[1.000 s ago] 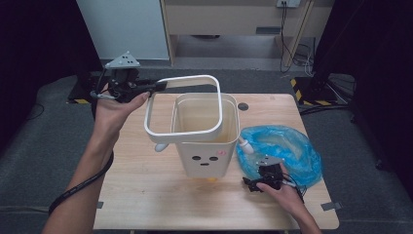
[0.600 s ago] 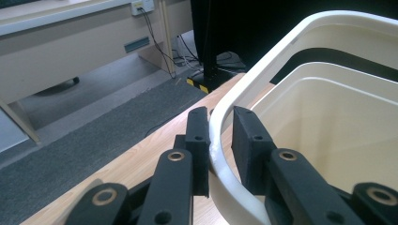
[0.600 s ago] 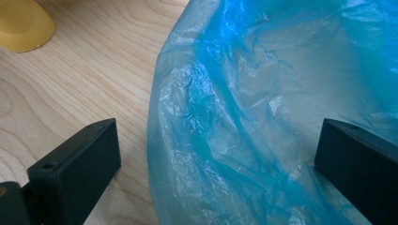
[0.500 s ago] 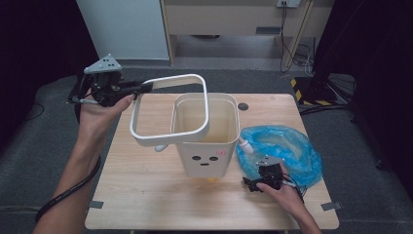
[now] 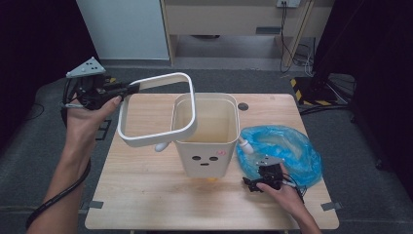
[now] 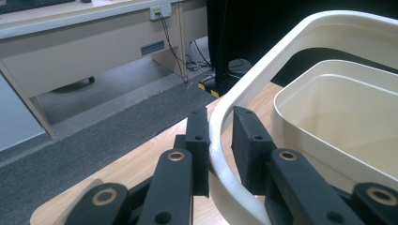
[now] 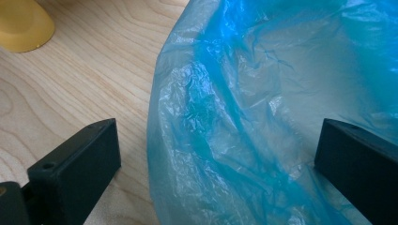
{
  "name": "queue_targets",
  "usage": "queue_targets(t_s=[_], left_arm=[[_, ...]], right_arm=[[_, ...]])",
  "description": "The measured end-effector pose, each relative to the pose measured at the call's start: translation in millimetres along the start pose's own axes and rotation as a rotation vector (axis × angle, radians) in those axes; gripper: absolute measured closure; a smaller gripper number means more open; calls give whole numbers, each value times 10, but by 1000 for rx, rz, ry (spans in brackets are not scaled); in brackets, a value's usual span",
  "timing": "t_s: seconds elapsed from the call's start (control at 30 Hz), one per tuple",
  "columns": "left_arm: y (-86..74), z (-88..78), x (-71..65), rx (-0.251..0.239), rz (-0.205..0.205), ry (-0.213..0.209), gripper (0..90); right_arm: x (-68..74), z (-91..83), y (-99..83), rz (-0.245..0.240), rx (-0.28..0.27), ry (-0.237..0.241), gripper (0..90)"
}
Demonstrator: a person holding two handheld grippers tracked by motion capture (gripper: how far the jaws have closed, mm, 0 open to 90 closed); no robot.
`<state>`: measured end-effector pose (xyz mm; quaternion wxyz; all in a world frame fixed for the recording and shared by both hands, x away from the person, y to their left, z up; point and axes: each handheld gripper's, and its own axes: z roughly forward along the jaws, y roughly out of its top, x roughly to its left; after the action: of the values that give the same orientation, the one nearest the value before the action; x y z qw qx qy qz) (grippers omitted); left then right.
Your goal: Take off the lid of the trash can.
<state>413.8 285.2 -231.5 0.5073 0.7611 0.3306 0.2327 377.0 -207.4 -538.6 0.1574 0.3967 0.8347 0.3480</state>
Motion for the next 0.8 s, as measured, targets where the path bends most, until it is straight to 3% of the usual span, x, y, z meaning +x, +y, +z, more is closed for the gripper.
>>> queue_targets(t_s=[0.47,0.8], left_arm=[[-165,-188,168,-26,-34,43,763],[-378,-334,334,-32,-73,75,763]], right_arm=[[0,0,-1,0,-1,-1,7],[0,0,-1,1,-1,-1,7]])
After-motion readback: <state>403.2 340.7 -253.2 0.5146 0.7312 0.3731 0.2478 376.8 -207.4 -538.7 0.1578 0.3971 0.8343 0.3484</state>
